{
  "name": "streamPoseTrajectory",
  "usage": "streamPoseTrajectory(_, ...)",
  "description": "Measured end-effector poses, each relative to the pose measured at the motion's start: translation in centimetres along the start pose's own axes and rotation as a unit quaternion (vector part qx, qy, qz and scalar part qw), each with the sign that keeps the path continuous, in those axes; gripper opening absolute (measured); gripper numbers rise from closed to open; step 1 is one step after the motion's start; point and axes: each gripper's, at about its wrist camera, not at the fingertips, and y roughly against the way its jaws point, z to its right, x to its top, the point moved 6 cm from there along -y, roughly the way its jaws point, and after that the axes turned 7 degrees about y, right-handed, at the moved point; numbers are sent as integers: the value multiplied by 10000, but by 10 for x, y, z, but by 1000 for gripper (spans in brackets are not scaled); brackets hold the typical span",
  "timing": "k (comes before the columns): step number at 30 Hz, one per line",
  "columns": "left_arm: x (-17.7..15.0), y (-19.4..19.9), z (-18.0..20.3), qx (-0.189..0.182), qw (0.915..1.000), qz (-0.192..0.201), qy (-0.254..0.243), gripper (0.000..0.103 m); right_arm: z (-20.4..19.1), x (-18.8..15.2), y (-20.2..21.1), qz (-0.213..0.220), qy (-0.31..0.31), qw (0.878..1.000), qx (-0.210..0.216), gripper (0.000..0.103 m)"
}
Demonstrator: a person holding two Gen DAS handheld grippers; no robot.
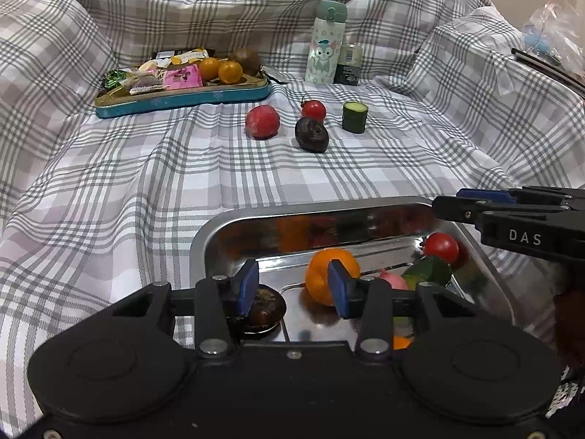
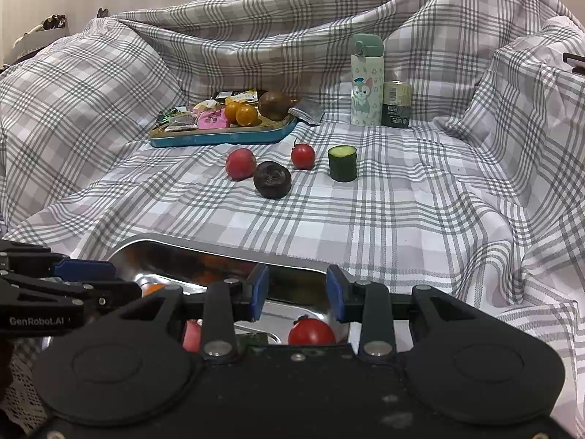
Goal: Organize fruits
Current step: 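Open both grippers to drop the orange and tomato into the tray, then move both grippers back to the red radish and cucumber piece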
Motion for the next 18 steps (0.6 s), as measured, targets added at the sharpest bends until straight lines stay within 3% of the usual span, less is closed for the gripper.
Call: streamPoseTrajectory(18,1,1,-3,85,9999,17,98,50,0,-1,0,19,-23,10000,-18,36)
